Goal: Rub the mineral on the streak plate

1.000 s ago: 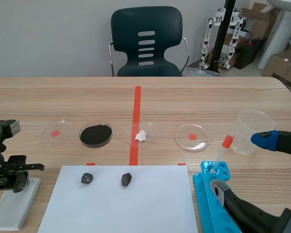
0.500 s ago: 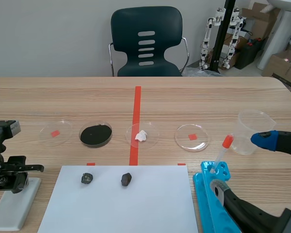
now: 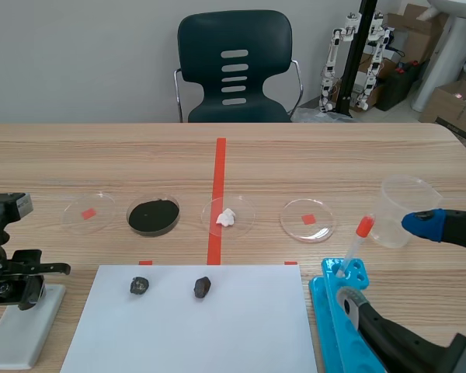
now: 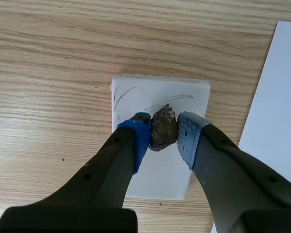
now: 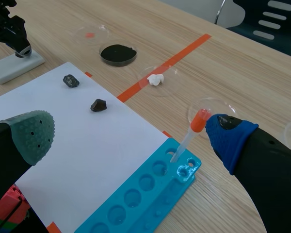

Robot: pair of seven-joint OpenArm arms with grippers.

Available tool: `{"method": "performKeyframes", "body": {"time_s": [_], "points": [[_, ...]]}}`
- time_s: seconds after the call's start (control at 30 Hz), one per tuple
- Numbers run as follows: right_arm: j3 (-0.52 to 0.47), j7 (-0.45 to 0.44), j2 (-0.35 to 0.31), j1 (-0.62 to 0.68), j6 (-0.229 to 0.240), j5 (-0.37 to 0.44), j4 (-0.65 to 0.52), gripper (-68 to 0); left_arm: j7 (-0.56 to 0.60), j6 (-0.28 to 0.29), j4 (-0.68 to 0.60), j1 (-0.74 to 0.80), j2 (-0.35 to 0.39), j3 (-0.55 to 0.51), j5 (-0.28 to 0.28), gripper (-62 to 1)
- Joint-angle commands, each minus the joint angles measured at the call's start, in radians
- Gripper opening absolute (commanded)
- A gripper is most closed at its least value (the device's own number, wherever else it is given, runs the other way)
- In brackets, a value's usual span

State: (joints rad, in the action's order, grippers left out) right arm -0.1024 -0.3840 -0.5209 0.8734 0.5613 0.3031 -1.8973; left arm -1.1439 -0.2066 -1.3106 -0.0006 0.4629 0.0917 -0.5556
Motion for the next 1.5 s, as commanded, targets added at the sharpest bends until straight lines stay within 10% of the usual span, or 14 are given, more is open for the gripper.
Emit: {"method": "performKeyframes", "body": {"time_s": [0.0, 0.33, 0.63, 0.87, 1.17, 1.47], "points": [[0.001, -0.015, 0.0, -0.009, 0.0, 0.014, -0.015, 0.4, 0.005, 0.016, 0.008, -0.003, -0.003, 0.0, -0.036, -51.9], [0.001, -0.015, 0.0, -0.009, 0.0, 0.014, -0.015, 0.4, 0.022, 0.05, 0.008, -0.003, -0.016, 0.0, -0.129, -51.9], [0.001, -0.015, 0.0, -0.009, 0.0, 0.014, -0.015, 0.4, -0.026, 0.006, 0.008, -0.003, -0.013, -0.001, 0.094, -51.9], [0.001, -0.015, 0.0, -0.009, 0.0, 0.014, -0.015, 0.4, -0.028, -0.016, 0.008, -0.003, -0.013, -0.001, 0.156, -51.9], [0.001, -0.015, 0.0, -0.009, 0.0, 0.014, -0.015, 0.4, -0.006, 0.022, 0.008, -0.002, -0.013, -0.001, -0.029, -51.9], [0.001, -0.015, 0.0, -0.009, 0.0, 0.014, -0.015, 0.4, 0.011, 0.061, 0.008, -0.003, -0.013, -0.001, -0.089, -51.9]]}}
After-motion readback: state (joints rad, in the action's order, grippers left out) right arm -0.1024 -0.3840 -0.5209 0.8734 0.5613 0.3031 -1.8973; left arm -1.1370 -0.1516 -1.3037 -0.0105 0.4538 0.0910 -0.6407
